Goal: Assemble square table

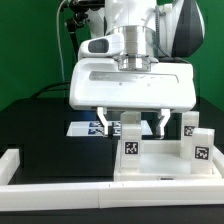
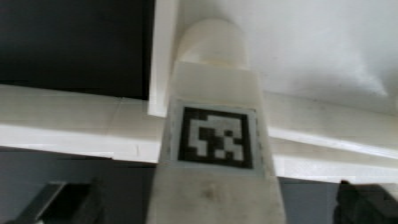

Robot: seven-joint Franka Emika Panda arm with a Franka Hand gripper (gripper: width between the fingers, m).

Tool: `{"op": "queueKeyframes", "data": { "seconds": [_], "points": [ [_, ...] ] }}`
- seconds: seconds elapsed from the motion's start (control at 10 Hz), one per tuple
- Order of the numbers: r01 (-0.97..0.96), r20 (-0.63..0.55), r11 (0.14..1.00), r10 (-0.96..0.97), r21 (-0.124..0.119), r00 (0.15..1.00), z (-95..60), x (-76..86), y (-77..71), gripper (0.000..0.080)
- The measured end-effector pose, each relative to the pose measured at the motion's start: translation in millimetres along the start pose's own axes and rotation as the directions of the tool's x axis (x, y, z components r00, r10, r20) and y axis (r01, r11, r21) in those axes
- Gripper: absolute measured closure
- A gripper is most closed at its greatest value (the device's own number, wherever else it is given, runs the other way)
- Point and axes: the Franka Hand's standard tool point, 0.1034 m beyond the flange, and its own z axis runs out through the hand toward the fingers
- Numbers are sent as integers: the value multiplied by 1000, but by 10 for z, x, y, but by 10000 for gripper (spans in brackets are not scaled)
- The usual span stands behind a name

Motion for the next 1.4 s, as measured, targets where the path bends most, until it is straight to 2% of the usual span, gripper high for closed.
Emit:
{"op": "queueKeyframes", "data": {
  "seconds": [0.1,0.3,0.5,0.6,0.7,0.8,0.9,1.0,1.1,1.4],
  "points": [
    [-62,49,998,61,17,997,-10,14,-8,151],
    [-124,117,992,120,30,986,28,-9,-42,151],
    [-126,139,991,119,39,983,29,39,-43,151],
    [-135,139,990,128,38,982,23,110,28,151],
    [-135,137,990,128,37,982,29,95,23,151],
    [-133,138,990,127,38,982,30,91,15,275],
    [-144,138,989,138,36,981,31,91,17,275],
    [-146,139,989,140,36,980,32,90,16,413],
    [-150,139,988,144,35,980,32,90,18,510],
    [-343,138,939,338,11,931,51,85,23,510]
  ]
}}
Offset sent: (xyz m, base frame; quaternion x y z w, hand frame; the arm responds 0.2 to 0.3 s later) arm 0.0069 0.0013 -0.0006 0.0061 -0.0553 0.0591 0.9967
